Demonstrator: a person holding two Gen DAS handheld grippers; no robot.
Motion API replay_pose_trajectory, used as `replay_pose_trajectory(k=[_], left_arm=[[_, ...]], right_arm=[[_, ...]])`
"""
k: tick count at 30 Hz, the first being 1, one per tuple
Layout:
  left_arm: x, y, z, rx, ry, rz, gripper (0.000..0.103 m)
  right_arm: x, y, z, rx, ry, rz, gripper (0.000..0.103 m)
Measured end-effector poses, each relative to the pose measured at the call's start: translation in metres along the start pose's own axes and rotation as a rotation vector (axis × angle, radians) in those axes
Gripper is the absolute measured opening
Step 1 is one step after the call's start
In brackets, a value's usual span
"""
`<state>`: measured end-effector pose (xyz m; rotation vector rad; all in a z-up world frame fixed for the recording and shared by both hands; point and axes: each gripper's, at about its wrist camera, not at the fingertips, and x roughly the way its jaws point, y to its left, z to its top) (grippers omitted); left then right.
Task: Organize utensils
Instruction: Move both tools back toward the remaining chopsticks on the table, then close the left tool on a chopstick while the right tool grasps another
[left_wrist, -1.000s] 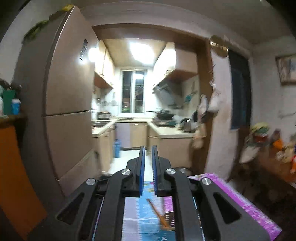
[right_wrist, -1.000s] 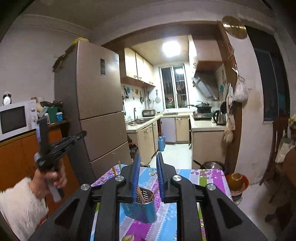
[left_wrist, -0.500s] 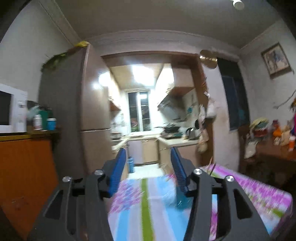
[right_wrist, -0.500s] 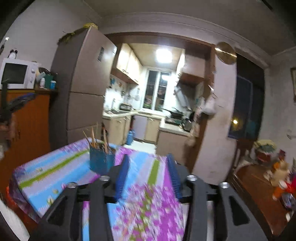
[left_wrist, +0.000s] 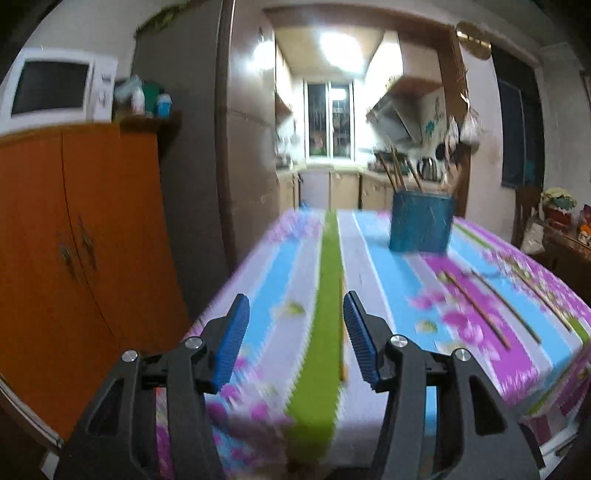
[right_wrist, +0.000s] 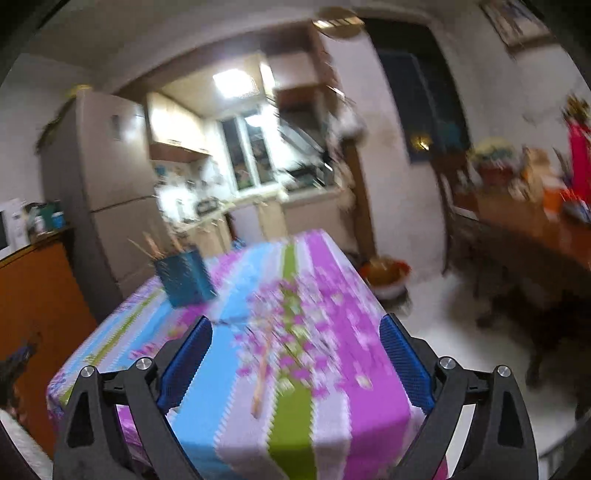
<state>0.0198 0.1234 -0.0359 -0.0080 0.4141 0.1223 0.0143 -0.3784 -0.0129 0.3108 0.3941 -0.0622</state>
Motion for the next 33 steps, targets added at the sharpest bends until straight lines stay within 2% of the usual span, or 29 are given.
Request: replay_pose_trajectory(k=[4, 7, 9, 10, 11, 12, 14, 16, 17, 19, 26, 33], left_arm=[[0.007, -0.016, -0.032, 0.08, 0.048, 0.036, 0.051], [0.014, -0.027, -0.045, 0.117, 0.065, 0.041, 0.047], [0.013, -0.029, -0.052, 0.141, 0.069, 0.028, 0.042], [0.011, -0.028, -0.055, 0.149, 0.067, 0.027, 0.041], [0.012, -0.029, -0.057, 0.157, 0.067, 0.026, 0.038], [0.013, -0.029, -0.058, 0.162, 0.068, 0.027, 0.036], [0.013, -0.029, -0.061, 0.161, 0.071, 0.025, 0.035], [0.017, -0.03, -0.061, 0.164, 0.073, 0.016, 0.031], [0.02, -0.03, -0.062, 0.168, 0.08, 0.004, 0.029], [0.027, -0.032, -0.064, 0.166, 0.09, -0.007, 0.027], [0.041, -0.036, -0.067, 0.198, 0.103, -0.045, 0.026], [0.051, -0.043, -0.072, 0.236, 0.118, -0.05, 0.026]], right_arm=[[0.015, 0.004, -0.034, -0.015, 0.076, -0.052, 0.091], [0.029, 0.022, -0.054, -0.117, 0.132, -0.088, 0.081], [0.037, 0.033, -0.061, -0.156, 0.151, -0.071, 0.07], [0.04, 0.039, -0.062, -0.167, 0.155, -0.057, 0.058], [0.042, 0.043, -0.063, -0.18, 0.158, -0.043, 0.051], [0.047, 0.05, -0.065, -0.2, 0.162, -0.019, 0.049], [0.053, 0.061, -0.065, -0.236, 0.164, 0.009, 0.039], [0.06, 0.07, -0.064, -0.265, 0.164, 0.015, 0.034], [0.063, 0.073, -0.065, -0.275, 0.168, 0.019, 0.027], [0.068, 0.078, -0.066, -0.289, 0.179, 0.021, 0.019], [0.074, 0.083, -0.07, -0.311, 0.194, 0.027, 0.018], [0.081, 0.083, -0.074, -0.319, 0.199, 0.031, 0.018]])
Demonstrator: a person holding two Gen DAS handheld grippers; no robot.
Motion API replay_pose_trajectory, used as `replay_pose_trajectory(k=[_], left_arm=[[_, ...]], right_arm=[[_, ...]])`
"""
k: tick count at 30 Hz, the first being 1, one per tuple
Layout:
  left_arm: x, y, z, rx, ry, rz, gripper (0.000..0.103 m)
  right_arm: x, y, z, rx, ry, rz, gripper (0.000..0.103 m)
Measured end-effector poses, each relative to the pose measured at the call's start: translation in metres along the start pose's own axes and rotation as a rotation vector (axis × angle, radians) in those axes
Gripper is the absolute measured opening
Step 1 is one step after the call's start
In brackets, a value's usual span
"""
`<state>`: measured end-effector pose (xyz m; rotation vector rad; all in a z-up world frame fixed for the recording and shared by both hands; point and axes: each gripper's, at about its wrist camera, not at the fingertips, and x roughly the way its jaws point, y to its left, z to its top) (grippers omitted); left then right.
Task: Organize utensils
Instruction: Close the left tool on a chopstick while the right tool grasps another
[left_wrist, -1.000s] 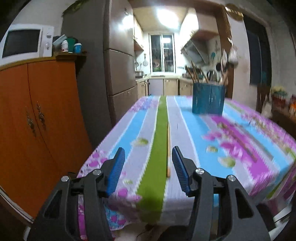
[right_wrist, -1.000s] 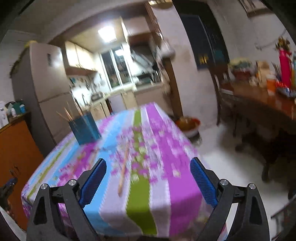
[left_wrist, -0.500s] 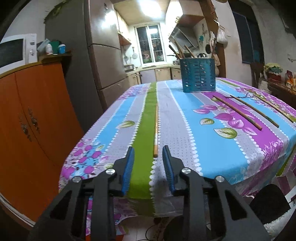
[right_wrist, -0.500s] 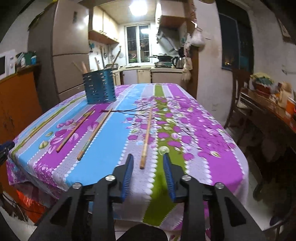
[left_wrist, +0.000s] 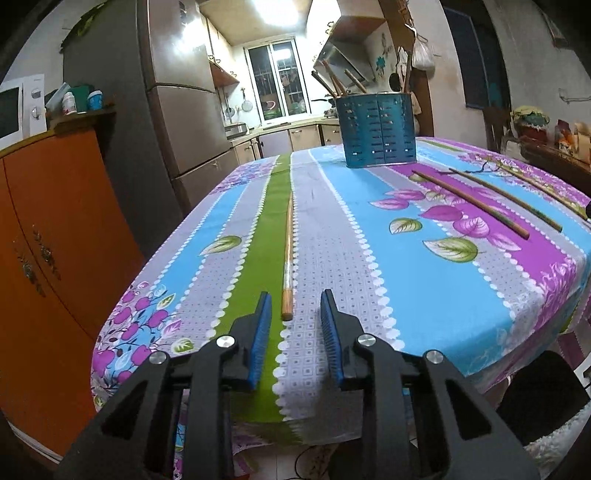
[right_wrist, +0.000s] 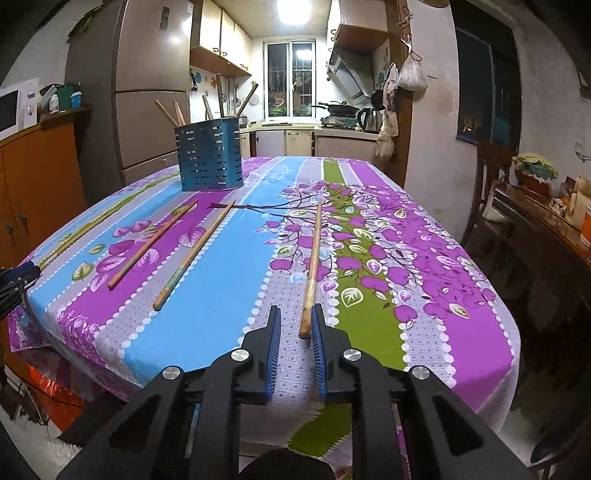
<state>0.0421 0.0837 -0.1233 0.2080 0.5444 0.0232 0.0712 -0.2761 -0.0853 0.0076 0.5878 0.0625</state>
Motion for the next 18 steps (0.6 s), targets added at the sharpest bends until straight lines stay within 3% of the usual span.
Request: replay_pose_trajectory(k=[10, 12, 18], left_arm=[[0.001, -0.001, 0.0, 0.006, -0.02, 0.008, 0.026], [0.002, -0.002, -0.001, 0.005, -0.027, -0.006, 0.02], [0.004, 0.0, -0.001, -0.005, -0.042, -0.022, 0.018]], right_arm=[[0.01, 0.002, -0.006, -0.024, 0.017, -0.051, 0.018], [0.011, -0.001, -0.005, 0.001, 0.018, -0.042, 0.018], [0.011, -0.001, -0.008, 0.032, -0.005, -0.051, 0.017]])
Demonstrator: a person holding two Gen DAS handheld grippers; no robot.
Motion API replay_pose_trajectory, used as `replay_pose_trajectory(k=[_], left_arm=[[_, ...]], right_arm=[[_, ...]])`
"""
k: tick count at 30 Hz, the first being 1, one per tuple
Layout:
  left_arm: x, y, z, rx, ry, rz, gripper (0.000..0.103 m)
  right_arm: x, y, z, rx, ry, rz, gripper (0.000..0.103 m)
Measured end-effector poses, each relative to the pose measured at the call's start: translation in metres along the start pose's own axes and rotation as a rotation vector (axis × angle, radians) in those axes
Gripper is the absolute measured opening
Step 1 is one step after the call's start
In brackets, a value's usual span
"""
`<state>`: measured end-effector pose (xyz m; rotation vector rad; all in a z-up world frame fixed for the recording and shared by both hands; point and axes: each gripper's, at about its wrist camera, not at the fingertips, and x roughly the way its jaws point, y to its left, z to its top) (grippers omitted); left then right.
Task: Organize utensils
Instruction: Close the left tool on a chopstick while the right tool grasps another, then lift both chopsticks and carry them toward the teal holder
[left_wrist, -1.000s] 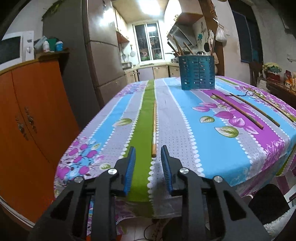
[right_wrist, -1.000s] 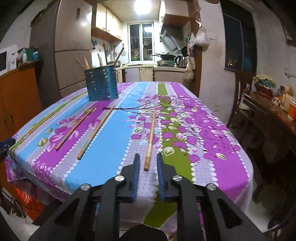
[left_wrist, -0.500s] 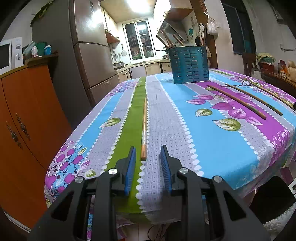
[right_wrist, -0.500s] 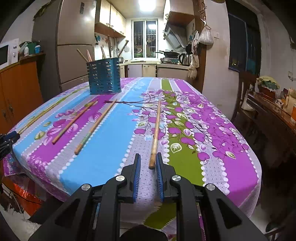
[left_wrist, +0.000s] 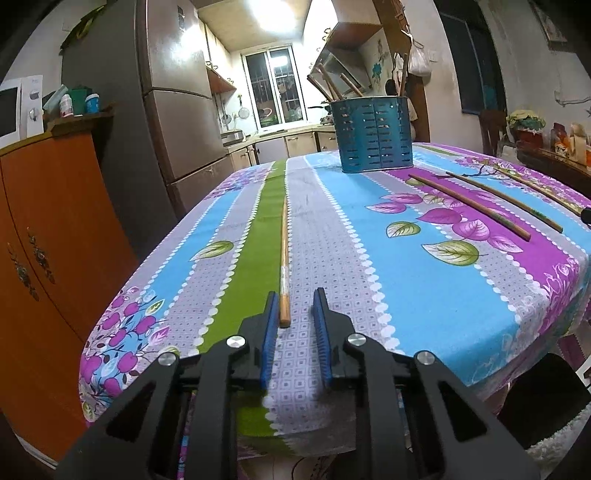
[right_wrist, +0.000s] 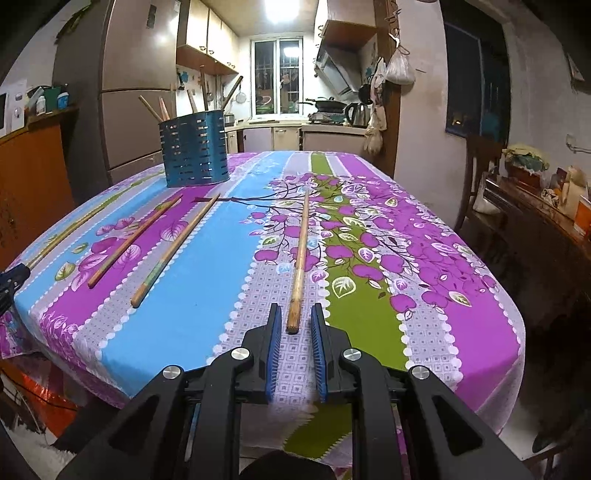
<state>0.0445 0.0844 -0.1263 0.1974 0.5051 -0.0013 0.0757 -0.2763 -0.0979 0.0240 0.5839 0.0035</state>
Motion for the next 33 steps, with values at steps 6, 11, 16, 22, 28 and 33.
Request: replay_pose_trajectory(k=[6, 11, 16, 22, 28, 33], left_arm=[[0.001, 0.002, 0.0, 0.0, -0.008, -0.017, 0.018], [0.001, 0.005, -0.003, -0.014, -0.012, -0.056, 0.007], [-0.001, 0.0, -0.005, 0.015, -0.028, -0.032, 0.007], [-0.001, -0.002, -0.005, 0.017, -0.036, -0.028, 0.007], [-0.002, -0.006, -0.002, 0.007, -0.024, -0.013, 0.005], [-0.015, -0.006, 0.007, -0.009, -0.031, -0.018, 0.005]], right_arm=[[-0.001, 0.002, -0.003, 0.008, -0.01, -0.009, 0.015], [-0.003, 0.006, -0.005, 0.003, -0.014, -0.016, 0.01], [-0.005, 0.005, -0.008, 0.002, -0.027, -0.023, 0.01], [-0.005, 0.006, -0.007, 0.0, -0.04, -0.027, 0.01], [-0.005, 0.006, -0.005, 0.028, -0.035, -0.023, 0.007], [-0.013, 0.008, 0.002, 0.009, -0.054, -0.013, 0.007]])
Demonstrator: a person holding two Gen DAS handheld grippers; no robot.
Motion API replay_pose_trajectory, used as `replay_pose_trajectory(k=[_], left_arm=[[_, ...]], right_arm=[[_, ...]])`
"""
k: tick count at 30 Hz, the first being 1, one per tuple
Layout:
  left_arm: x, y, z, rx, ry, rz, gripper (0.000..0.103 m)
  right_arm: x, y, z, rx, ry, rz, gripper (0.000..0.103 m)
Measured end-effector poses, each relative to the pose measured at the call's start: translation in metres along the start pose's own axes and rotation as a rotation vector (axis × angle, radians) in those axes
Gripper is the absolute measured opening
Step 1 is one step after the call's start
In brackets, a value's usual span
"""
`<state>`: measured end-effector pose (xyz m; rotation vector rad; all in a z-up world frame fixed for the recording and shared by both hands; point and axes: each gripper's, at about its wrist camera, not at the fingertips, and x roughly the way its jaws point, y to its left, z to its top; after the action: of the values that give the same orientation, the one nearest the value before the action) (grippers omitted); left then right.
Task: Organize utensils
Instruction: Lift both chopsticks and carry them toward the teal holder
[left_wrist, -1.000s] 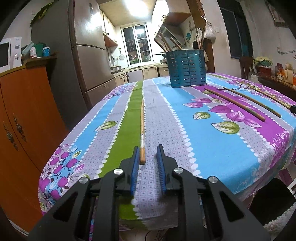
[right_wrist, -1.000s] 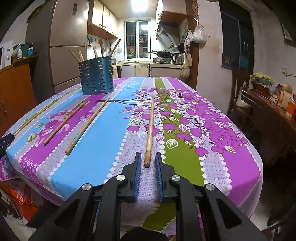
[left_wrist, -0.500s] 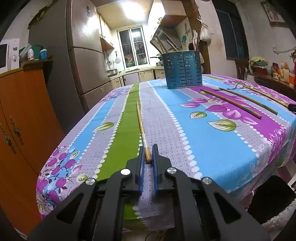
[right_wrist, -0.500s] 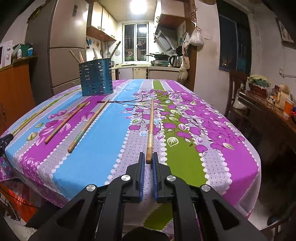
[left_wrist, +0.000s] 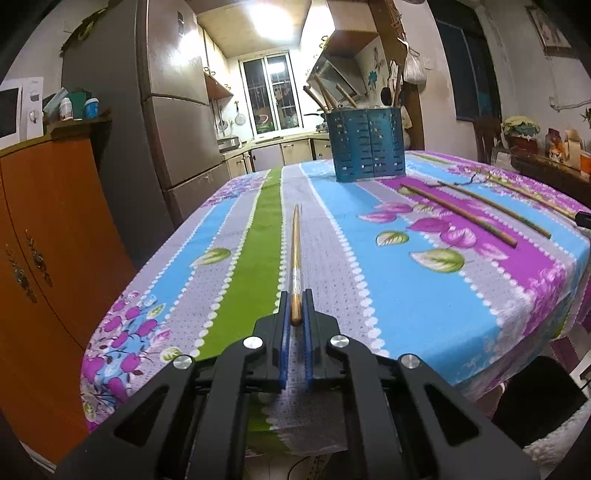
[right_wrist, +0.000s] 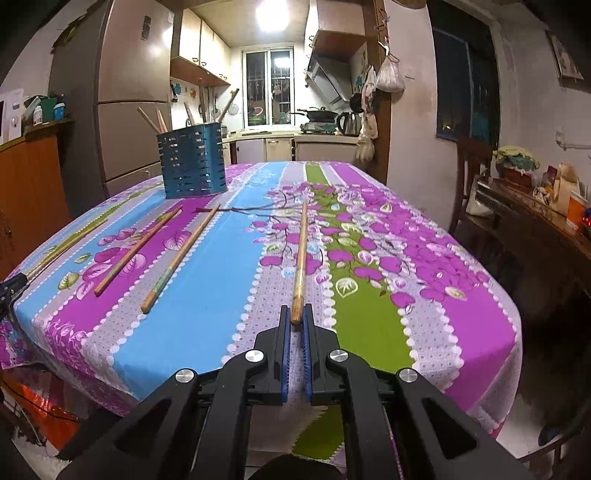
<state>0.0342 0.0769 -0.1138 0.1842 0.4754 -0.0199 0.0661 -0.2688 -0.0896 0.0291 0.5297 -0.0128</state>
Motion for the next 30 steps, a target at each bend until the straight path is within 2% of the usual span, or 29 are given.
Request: replay_pose_trajectory(k=[5, 10, 18, 23, 30], left_arm=[[-0.014, 0.0, 0.016, 0.002, -0.005, -0.007, 0.005], [-0.029, 0.007, 0.04, -0.037, -0.049, -0.017, 0.005], [-0.046, 0.016, 0.082, -0.08, -0.122, -0.051, 0.005], [-0.046, 0.022, 0.109, -0.108, -0.139, -0.065, 0.005], [-0.046, 0.026, 0.15, -0.143, -0.142, -0.124, 0.005]], right_arm=[[-0.013, 0.006, 0.012, -0.06, -0.052, -0.008, 0.007], [-0.023, 0.003, 0.026, -0.063, -0.087, 0.005, 0.007], [-0.037, -0.009, 0.072, -0.043, -0.163, 0.074, 0.007], [-0.043, -0.01, 0.103, -0.048, -0.198, 0.118, 0.007], [-0.05, -0.011, 0.145, -0.041, -0.181, 0.205, 0.007]])
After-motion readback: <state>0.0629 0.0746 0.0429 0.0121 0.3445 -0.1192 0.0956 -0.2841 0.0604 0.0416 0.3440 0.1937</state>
